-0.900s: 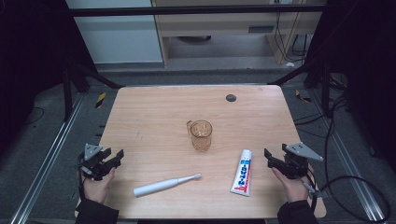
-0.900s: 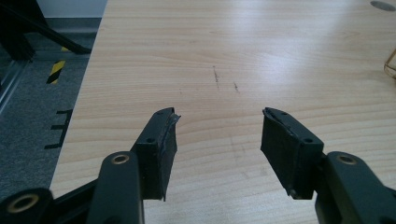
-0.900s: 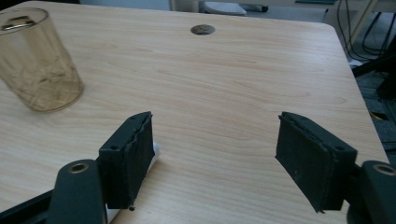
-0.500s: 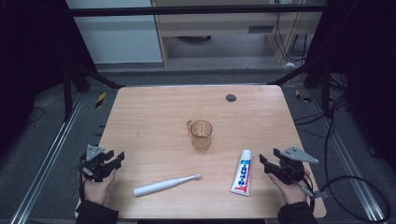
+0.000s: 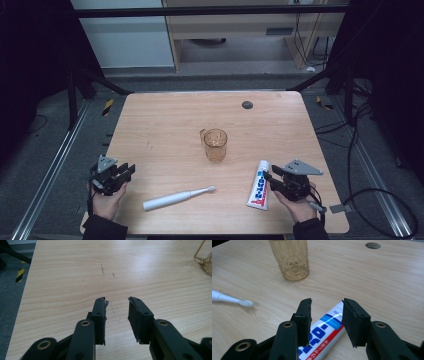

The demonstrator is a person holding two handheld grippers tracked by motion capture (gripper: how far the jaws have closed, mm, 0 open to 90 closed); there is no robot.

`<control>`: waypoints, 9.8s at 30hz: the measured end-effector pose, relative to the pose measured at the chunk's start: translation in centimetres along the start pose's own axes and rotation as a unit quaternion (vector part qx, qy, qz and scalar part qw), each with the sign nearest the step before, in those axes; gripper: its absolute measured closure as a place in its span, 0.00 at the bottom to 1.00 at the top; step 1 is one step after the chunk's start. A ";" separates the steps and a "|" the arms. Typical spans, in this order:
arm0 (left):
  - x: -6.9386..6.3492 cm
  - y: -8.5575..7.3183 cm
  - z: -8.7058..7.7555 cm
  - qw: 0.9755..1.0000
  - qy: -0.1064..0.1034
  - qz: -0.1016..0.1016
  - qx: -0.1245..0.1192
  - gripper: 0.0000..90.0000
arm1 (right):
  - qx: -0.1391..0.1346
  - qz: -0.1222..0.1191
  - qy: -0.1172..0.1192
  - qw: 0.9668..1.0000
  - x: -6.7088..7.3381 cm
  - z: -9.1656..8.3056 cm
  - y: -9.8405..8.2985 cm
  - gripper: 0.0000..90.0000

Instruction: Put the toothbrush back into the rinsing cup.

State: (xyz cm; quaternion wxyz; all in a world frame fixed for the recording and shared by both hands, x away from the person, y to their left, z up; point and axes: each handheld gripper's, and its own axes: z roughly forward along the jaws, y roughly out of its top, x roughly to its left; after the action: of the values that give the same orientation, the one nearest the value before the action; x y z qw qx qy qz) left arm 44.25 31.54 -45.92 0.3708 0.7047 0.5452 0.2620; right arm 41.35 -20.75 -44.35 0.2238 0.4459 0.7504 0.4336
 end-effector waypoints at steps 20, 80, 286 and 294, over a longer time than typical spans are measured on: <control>-2.5 -0.8 -0.3 0.995 -0.064 0.060 0.055 0.99 | 0.030 -0.012 0.030 0.999 1.7 1.4 -0.1 0.88; -13.2 -1.1 2.0 0.946 -0.220 0.202 0.125 1.00 | 0.038 -0.006 0.015 0.999 0.8 1.3 -0.4 0.92; -17.8 18.5 5.7 0.966 -0.128 0.014 -0.225 0.74 | 0.021 0.020 -0.112 0.993 -5.5 1.7 -2.8 0.32; -18.5 18.4 6.4 0.964 -0.136 0.012 -0.230 0.74 | 0.022 0.017 -0.111 0.993 -5.5 1.8 -2.8 0.31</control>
State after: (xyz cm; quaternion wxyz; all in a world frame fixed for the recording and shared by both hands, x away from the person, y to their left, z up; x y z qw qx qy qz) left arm 54.80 9.77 -34.16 0.5901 0.6361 0.4061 0.2867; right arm 44.07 -25.30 -47.97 0.2890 0.5086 0.7226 0.3683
